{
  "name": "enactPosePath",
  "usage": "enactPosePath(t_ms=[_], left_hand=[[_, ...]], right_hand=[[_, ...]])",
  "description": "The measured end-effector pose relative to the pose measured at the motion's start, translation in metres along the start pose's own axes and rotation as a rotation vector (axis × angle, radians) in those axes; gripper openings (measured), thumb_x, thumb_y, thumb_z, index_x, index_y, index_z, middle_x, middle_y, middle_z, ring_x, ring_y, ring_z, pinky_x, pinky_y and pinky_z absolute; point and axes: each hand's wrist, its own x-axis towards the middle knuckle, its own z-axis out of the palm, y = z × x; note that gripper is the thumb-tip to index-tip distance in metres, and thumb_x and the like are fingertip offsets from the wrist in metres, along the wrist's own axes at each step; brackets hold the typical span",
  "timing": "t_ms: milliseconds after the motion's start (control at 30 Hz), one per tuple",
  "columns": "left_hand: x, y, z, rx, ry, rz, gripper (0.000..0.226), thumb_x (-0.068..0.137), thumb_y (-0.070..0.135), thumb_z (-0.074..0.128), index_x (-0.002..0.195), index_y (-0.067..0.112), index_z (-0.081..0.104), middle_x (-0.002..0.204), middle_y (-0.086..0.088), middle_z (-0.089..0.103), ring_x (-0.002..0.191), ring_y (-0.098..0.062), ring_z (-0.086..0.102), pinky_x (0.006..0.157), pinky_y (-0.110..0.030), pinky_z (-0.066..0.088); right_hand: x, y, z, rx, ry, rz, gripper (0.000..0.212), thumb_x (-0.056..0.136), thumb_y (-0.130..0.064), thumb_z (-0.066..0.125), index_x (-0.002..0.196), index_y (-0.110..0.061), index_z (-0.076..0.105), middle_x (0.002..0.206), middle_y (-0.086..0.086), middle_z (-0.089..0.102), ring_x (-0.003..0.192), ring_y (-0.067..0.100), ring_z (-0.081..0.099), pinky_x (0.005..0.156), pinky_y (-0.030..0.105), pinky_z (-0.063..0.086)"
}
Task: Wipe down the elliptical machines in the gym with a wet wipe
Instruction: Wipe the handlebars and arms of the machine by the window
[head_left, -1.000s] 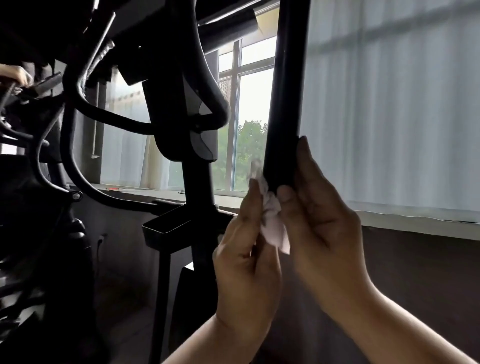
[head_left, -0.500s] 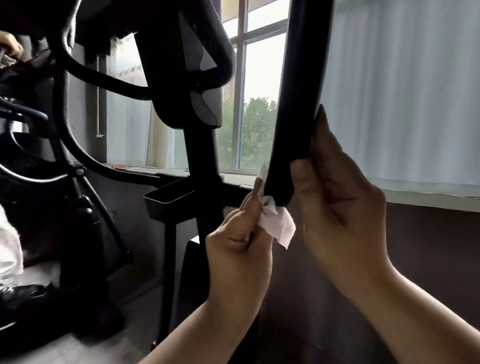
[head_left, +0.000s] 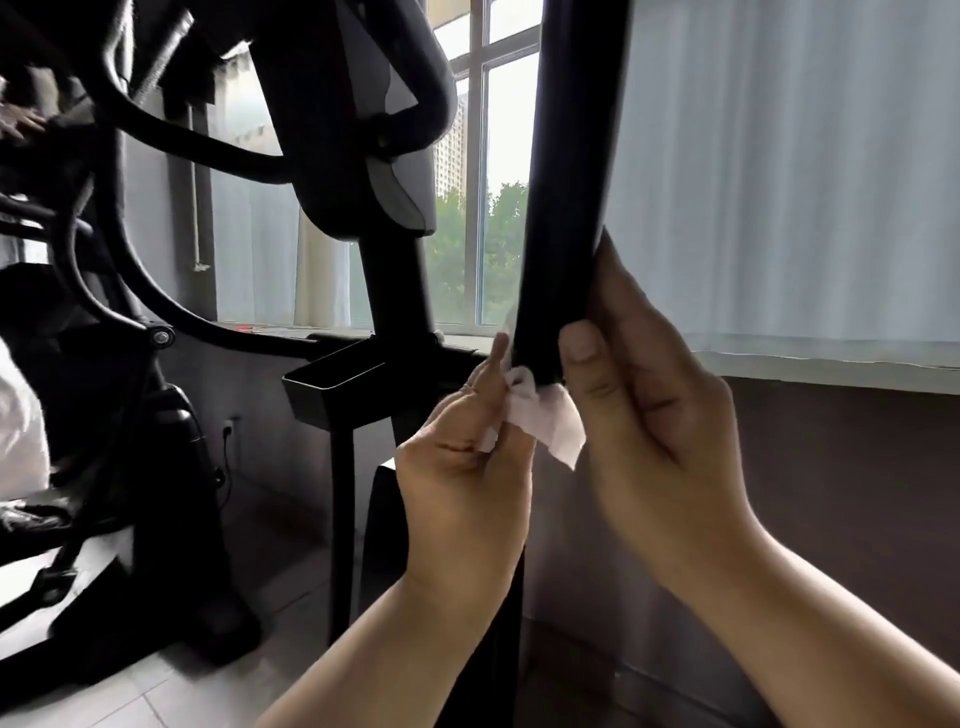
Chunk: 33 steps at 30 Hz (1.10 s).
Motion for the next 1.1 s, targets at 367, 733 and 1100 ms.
enactPosePath(t_ms=[367, 733, 1100], left_hand=[[0.005, 0.002, -0.010, 0.147, -0.139, 0.021, 0.033, 0.095, 0.008, 0.067, 0.126, 0.018, 0.071, 0.120, -0.001, 0.075, 0.114, -0.014, 0.070, 0.098, -0.030, 0.056], [0.010, -0.001, -0.008, 0.228, -0.175, 0.032, 0.015, 0.098, 0.016, 0.064, 0.108, 0.023, 0.073, 0.101, 0.007, 0.075, 0.095, 0.002, 0.069, 0.079, -0.013, 0.051], [-0.002, -0.015, -0.011, 0.244, -0.098, -0.082, 0.013, 0.097, 0.021, 0.062, 0.102, 0.023, 0.075, 0.101, -0.009, 0.075, 0.089, -0.019, 0.071, 0.076, -0.037, 0.055]], right_hand=[[-0.014, 0.027, 0.010, 0.196, 0.011, 0.192, 0.036, 0.101, -0.022, 0.047, 0.135, -0.022, 0.060, 0.119, -0.019, 0.072, 0.116, 0.001, 0.065, 0.094, 0.013, 0.049], [-0.018, 0.036, 0.017, 0.242, 0.006, 0.277, 0.038, 0.105, -0.031, 0.039, 0.130, -0.020, 0.065, 0.118, -0.004, 0.074, 0.119, 0.015, 0.066, 0.102, 0.030, 0.051], [-0.024, 0.037, 0.025, 0.354, 0.077, 0.336, 0.043, 0.100, -0.033, 0.042, 0.132, -0.015, 0.064, 0.119, -0.003, 0.074, 0.117, 0.012, 0.067, 0.094, 0.021, 0.050]])
